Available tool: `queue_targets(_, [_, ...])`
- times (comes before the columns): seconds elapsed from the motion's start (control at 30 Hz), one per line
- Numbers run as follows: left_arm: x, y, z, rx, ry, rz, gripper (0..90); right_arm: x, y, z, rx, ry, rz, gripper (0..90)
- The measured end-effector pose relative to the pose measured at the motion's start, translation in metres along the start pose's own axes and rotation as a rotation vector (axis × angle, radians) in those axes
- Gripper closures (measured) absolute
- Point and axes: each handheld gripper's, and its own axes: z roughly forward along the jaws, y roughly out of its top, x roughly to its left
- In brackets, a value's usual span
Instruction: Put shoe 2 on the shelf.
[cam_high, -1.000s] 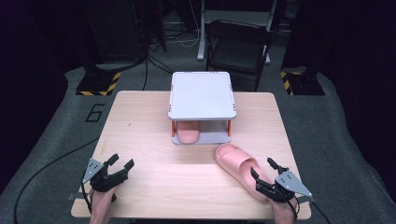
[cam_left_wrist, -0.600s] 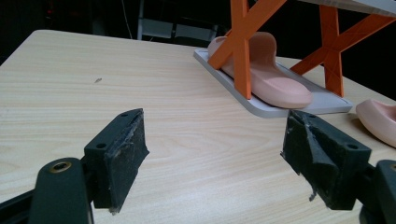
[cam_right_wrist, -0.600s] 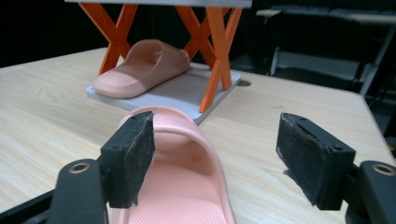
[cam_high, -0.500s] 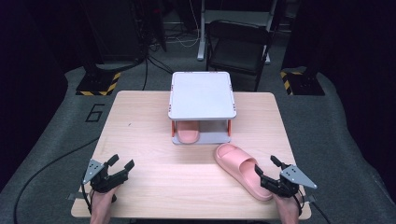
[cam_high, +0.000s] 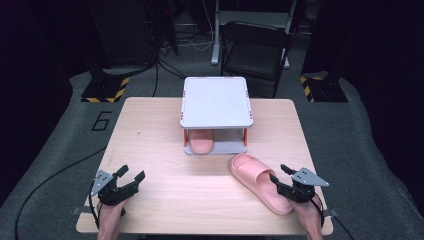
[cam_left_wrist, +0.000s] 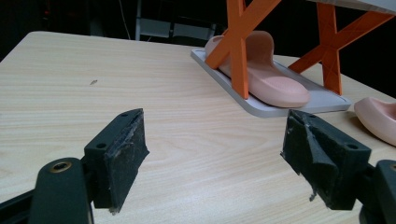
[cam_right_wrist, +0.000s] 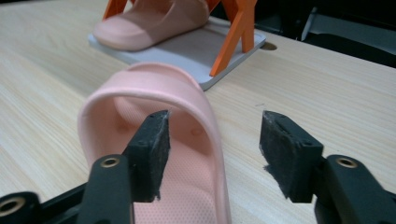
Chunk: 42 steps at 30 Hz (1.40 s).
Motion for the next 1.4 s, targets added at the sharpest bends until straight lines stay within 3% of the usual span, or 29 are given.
queue_targets(0.3, [0.001, -0.001, 0.000, -0.002, 0.004, -0.007, 21.3, -0.008, -0.006, 0.017, 0.089, 0.049, -0.013, 60.7])
queue_targets(0.37, [0.001, -0.001, 0.000, -0.003, 0.002, -0.004, 21.3, -0.010, -0.007, 0.021, 0.085, 0.055, -0.010, 62.8])
queue_targets(0.5, [0.001, -0.001, -0.001, 0.006, -0.002, -0.004, 21.4, -0.015, -0.007, 0.025, 0.088, 0.069, 0.045, 71.0])
queue_targets(0.6, [0.001, -0.001, 0.000, 0.004, 0.001, -0.007, 21.4, -0.012, -0.007, 0.030, 0.100, 0.082, 0.016, 78.3])
queue_targets(0.67, [0.002, -0.001, 0.001, 0.000, 0.002, -0.007, 21.3, -0.009, -0.007, 0.031, 0.105, 0.055, -0.002, 80.8])
queue_targets(0.8, [0.001, -0.001, 0.001, -0.002, 0.001, -0.007, 21.4, -0.002, -0.004, 0.031, 0.115, 0.056, -0.007, 83.2])
queue_targets(1.0, [0.001, -0.001, 0.001, 0.012, -0.008, -0.001, 21.4, 0.012, 0.012, 0.034, 0.040, 0.015, 0.042, 83.3])
queue_targets(1.13, [0.001, -0.001, 0.001, 0.004, 0.000, -0.007, 21.4, 0.018, 0.029, 0.052, 0.030, -0.012, 0.033, 82.9])
queue_targets(1.3, [0.004, 0.000, -0.001, 0.004, -0.002, -0.011, 21.3, 0.025, 0.046, 0.081, 0.010, -0.041, 0.067, 82.1])
queue_targets(1.4, [0.006, -0.001, -0.002, 0.004, 0.001, -0.015, 21.3, 0.030, 0.052, 0.096, 0.025, -0.056, 0.095, 81.8])
